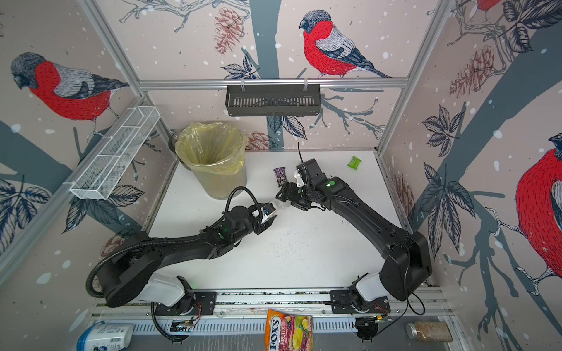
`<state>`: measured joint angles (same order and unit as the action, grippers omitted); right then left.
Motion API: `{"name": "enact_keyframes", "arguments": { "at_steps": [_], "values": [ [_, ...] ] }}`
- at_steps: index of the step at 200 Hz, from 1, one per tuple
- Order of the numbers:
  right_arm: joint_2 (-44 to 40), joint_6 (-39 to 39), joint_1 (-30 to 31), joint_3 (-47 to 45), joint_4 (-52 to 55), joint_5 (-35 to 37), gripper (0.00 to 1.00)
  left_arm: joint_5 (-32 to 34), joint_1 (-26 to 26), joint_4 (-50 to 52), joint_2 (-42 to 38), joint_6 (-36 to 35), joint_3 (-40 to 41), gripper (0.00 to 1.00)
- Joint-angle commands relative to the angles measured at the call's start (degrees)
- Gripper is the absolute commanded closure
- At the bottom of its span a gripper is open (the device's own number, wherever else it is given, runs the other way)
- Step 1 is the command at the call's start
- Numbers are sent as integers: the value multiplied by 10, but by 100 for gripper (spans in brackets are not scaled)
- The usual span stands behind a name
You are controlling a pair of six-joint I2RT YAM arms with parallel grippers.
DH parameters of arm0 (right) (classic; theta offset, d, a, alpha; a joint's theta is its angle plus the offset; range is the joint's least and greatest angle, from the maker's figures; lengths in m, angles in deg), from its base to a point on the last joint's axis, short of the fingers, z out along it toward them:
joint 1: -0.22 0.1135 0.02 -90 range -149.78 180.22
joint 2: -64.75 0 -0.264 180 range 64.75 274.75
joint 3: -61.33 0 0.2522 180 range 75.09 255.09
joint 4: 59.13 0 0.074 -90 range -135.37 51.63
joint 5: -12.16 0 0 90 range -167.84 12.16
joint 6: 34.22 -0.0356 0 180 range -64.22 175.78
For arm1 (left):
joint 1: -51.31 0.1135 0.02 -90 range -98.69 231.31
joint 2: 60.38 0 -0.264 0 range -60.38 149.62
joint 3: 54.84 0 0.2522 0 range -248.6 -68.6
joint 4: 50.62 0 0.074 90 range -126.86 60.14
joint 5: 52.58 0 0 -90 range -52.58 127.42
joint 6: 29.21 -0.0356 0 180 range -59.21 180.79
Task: Empty moldy rice from jars
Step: Unscrew the lid from the jar.
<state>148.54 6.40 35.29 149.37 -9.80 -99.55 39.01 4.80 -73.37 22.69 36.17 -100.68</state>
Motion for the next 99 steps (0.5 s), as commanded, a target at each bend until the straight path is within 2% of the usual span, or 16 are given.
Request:
{"name": "enact_keyframes", "arguments": {
  "at_steps": [1,54,99],
  "values": [
    [3,10,1,-2,-10,-8,32,2,-1,-20,2,-11,-3,99],
    [11,29,2,5,-1,-14,40,2,-1,-22,0,-7,-4,99],
    [17,67,0,6,-2,-18,53,-14,-1,-22,-10,16,-1,99]
  ]
}}
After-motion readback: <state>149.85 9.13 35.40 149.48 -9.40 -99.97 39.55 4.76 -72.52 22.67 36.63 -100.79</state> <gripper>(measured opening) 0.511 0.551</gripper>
